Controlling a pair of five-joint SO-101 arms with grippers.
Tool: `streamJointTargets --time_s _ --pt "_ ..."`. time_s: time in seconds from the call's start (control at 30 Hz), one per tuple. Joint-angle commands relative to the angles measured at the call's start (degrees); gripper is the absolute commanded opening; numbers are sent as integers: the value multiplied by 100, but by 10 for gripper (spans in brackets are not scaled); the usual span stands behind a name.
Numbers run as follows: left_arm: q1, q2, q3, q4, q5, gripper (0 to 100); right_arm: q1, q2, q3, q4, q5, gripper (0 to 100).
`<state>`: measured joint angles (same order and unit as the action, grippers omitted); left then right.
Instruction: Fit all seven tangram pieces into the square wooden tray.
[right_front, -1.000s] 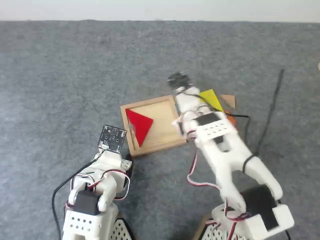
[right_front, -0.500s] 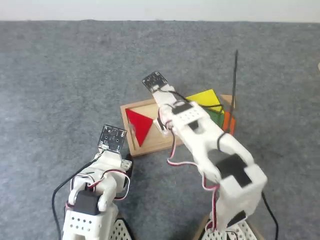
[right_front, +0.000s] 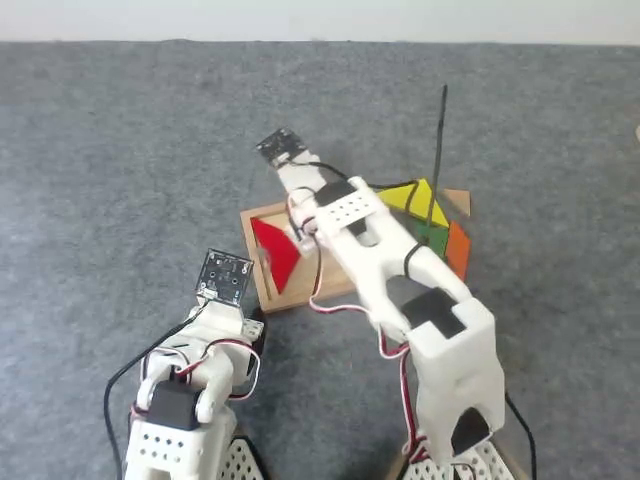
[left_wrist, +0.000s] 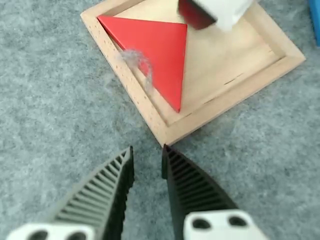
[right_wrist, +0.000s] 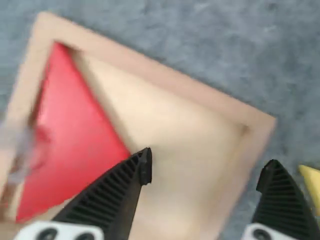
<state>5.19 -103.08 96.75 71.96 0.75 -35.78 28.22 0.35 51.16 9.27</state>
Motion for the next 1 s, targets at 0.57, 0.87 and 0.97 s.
streamJointTargets --time_s 0.57,0.87,0.97 --pt "-53 -123 -31 -360 35 92 163 -1684 519 426 -35 351" --pt "-53 -123 -31 -202 35 92 1367 -2932 985 945 264 351" --pt "-53 -123 -31 -202 35 92 2149 -3081 985 1042 554 351"
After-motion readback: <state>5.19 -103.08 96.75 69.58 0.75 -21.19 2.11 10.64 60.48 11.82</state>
